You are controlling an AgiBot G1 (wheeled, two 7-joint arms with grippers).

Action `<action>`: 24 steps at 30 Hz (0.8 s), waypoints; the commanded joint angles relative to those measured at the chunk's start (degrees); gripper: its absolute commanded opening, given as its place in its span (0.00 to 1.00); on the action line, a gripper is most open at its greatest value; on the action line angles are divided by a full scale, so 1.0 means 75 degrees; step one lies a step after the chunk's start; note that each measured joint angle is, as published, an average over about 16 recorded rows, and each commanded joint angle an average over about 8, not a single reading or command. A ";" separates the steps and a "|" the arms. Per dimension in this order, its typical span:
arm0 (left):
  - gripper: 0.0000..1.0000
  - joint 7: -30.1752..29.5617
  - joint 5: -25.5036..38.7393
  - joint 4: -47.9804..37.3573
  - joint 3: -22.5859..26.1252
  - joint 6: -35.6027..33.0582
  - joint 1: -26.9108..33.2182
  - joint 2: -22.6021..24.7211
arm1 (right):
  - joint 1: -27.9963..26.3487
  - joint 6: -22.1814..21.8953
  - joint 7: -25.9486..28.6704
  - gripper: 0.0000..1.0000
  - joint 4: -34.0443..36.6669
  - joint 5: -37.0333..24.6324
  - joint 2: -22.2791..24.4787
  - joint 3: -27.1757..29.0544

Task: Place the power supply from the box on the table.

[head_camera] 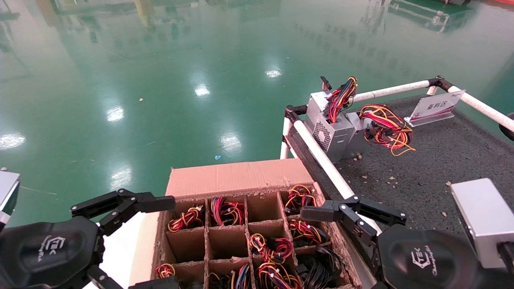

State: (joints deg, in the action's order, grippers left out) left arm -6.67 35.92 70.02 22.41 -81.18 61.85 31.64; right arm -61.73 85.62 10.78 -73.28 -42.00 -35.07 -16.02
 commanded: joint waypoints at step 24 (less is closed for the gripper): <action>0.00 0.0000 0.0000 0.0000 0.0000 0.0000 0.0000 0.0000 | 0.0000 0.0000 0.0000 1.00 0.0000 0.0000 0.0000 0.0000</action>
State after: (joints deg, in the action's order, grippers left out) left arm -6.67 35.92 70.03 22.41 -81.18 61.85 31.64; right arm -61.73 85.62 10.79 -73.28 -42.00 -35.07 -16.02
